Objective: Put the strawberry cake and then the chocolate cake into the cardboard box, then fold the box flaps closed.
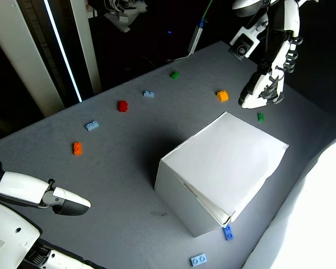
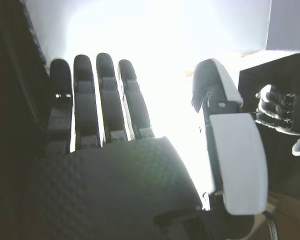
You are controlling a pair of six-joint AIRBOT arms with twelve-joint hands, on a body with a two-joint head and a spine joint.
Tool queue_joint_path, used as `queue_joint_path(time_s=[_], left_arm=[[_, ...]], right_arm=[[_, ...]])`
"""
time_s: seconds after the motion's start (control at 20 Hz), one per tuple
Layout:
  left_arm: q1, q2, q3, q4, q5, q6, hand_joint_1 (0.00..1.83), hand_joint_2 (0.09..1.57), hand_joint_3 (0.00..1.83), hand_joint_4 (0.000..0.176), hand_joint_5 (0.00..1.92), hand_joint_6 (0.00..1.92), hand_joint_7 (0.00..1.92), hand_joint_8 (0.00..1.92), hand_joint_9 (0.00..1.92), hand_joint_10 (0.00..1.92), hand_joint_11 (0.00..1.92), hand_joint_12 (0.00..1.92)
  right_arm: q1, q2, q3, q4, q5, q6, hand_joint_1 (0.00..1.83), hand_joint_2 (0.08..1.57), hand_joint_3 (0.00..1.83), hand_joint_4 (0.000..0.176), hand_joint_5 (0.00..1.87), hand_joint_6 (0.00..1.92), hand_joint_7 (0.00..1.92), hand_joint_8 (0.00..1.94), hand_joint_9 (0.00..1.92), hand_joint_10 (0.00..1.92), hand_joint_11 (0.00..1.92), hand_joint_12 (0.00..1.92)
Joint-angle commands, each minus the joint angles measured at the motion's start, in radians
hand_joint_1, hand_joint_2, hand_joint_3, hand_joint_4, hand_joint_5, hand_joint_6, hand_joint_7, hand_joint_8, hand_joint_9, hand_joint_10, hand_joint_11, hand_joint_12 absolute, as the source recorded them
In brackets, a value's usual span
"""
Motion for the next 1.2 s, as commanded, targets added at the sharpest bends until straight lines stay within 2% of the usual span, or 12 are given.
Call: queue_joint_path(time_s=[0.0, 0.15, 0.35, 0.5, 0.6, 0.65, 0.75, 0.9, 1.15], left_arm=[[-0.005, -0.008, 0.01, -0.083, -0.002, 0.025, 0.15, 1.15, 0.0, 0.014, 0.33, 0.01, 0.45, 0.0, 0.51, 0.0, 0.1, 1.07], [0.012, -0.054, 0.049, -0.101, -0.044, 0.138, 0.15, 1.15, 0.0, 0.011, 0.35, 0.0, 0.46, 0.0, 0.51, 0.0, 0.11, 1.03], [0.026, -0.116, 0.104, -0.145, -0.064, 0.3, 0.17, 1.16, 0.0, 0.021, 0.33, 0.0, 0.46, 0.0, 0.51, 0.0, 0.07, 1.11], [0.021, -0.162, 0.153, -0.16, -0.069, 0.397, 0.19, 1.15, 0.0, 0.016, 0.33, 0.0, 0.45, 0.0, 0.5, 0.0, 0.05, 1.15], [0.027, -0.19, 0.184, -0.16, -0.076, 0.443, 0.15, 1.15, 0.0, 0.015, 0.32, 0.0, 0.47, 0.01, 0.51, 0.01, 0.06, 1.17], [0.034, -0.203, 0.196, -0.16, -0.08, 0.461, 0.15, 1.15, 0.0, 0.022, 0.32, 0.0, 0.48, 0.0, 0.52, 0.0, 0.08, 1.15], [0.055, -0.237, 0.232, -0.159, -0.102, 0.496, 0.15, 1.16, 0.0, 0.022, 0.31, 0.0, 0.45, 0.0, 0.51, 0.0, 0.06, 1.15], [0.083, -0.275, 0.271, -0.154, -0.127, 0.517, 0.15, 1.16, 0.0, 0.005, 0.3, 0.0, 0.46, 0.01, 0.51, 0.0, 0.05, 1.15], [0.177, -0.314, 0.281, -0.148, -0.152, 0.499, 0.19, 1.16, 0.0, 0.0, 0.34, 0.01, 0.5, 0.0, 0.53, 0.01, 0.08, 1.17]], right_arm=[[0.008, 0.015, 0.003, 0.002, 0.112, -0.001, 0.26, 1.21, 0.0, 0.0, 0.29, 0.02, 0.32, 0.0, 0.3, 0.08, 0.0, 1.05], [0.008, 0.015, 0.002, 0.002, 0.113, -0.002, 0.25, 1.21, 0.0, 0.0, 0.27, 0.01, 0.32, 0.0, 0.33, 0.08, 0.0, 1.09], [0.007, 0.015, 0.002, 0.001, 0.113, -0.003, 0.23, 1.22, 0.0, 0.0, 0.3, 0.01, 0.34, 0.01, 0.33, 0.07, 0.0, 1.13], [0.006, 0.014, 0.002, 0.001, 0.113, -0.003, 0.24, 1.22, 0.0, 0.0, 0.26, 0.01, 0.31, 0.0, 0.28, 0.05, 0.0, 0.91], [0.006, 0.014, 0.002, 0.001, 0.113, -0.003, 0.22, 1.22, 0.0, 0.0, 0.26, 0.0, 0.32, 0.0, 0.28, 0.05, 0.0, 0.93], [0.006, 0.014, 0.002, 0.001, 0.113, -0.003, 0.23, 1.22, 0.0, 0.0, 0.28, 0.01, 0.33, 0.01, 0.28, 0.05, 0.0, 0.95], [0.004, 0.014, 0.002, 0.001, 0.113, -0.004, 0.21, 1.22, 0.0, 0.0, 0.28, 0.01, 0.31, 0.0, 0.29, 0.05, 0.0, 1.02], [0.004, 0.014, 0.002, 0.001, 0.113, -0.005, 0.25, 1.21, 0.0, 0.0, 0.29, 0.01, 0.33, 0.01, 0.31, 0.06, 0.0, 1.04], [0.003, 0.014, 0.002, 0.001, 0.113, -0.006, 0.25, 1.21, 0.0, 0.0, 0.3, 0.01, 0.31, 0.0, 0.29, 0.06, 0.0, 1.04]])
